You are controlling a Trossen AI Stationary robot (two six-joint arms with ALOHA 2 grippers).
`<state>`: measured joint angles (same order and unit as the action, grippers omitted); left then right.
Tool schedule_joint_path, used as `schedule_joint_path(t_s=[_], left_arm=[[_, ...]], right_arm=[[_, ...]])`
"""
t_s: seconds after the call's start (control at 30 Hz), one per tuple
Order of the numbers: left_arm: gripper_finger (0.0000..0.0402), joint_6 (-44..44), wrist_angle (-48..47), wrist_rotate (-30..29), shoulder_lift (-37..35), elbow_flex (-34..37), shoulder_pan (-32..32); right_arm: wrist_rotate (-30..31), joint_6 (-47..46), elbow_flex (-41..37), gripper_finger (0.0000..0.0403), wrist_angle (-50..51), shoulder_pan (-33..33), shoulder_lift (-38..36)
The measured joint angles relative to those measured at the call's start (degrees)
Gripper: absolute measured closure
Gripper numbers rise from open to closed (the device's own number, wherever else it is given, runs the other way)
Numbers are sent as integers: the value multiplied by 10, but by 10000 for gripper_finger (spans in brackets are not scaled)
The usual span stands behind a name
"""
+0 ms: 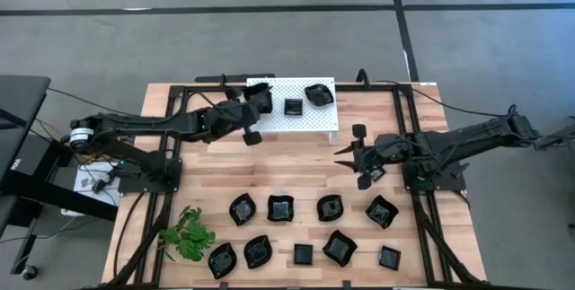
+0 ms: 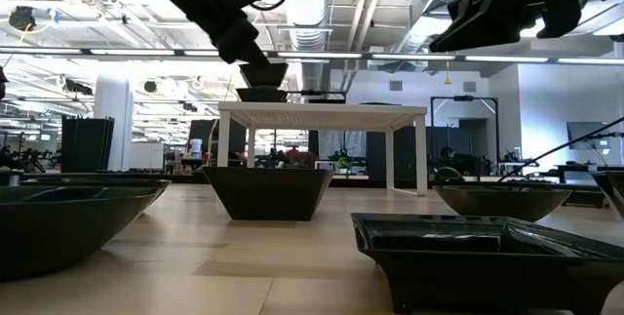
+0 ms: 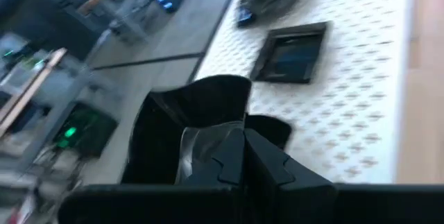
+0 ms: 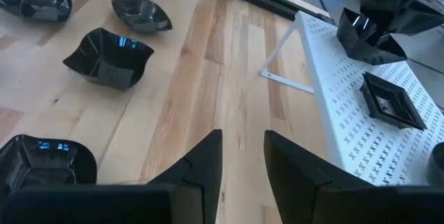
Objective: Pick & Place Mini shaped plates
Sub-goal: Stack the distorted square plate on top of the other distorted square plate on the shelf
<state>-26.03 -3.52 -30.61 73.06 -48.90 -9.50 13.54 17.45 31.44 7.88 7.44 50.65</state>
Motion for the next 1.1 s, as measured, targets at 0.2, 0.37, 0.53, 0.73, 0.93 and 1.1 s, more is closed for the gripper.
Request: schedule_joint_path(t_s=[0.2, 0.37, 0.53, 0.73, 0.93, 1.1], left_arm=[[394, -7, -3, 54, 0, 0, -6], [394, -7, -5, 51, 0, 0, -22], [394, -7, -13, 74, 0, 3, -37], [394, -7, -15, 82, 1, 19, -42], [378, -7, -9, 82, 1, 19, -42], [343, -7, -5, 82, 1, 19, -41]], right_arm=[[0, 0, 0, 301, 0, 0, 0], [0, 0, 0, 301, 0, 0, 0], [-1, 0, 0, 301, 0, 0, 0], [-2, -4, 0, 301, 0, 0, 0], [-2, -6, 0, 301, 0, 0, 0], [-2, -6, 0, 301, 3, 0, 0]])
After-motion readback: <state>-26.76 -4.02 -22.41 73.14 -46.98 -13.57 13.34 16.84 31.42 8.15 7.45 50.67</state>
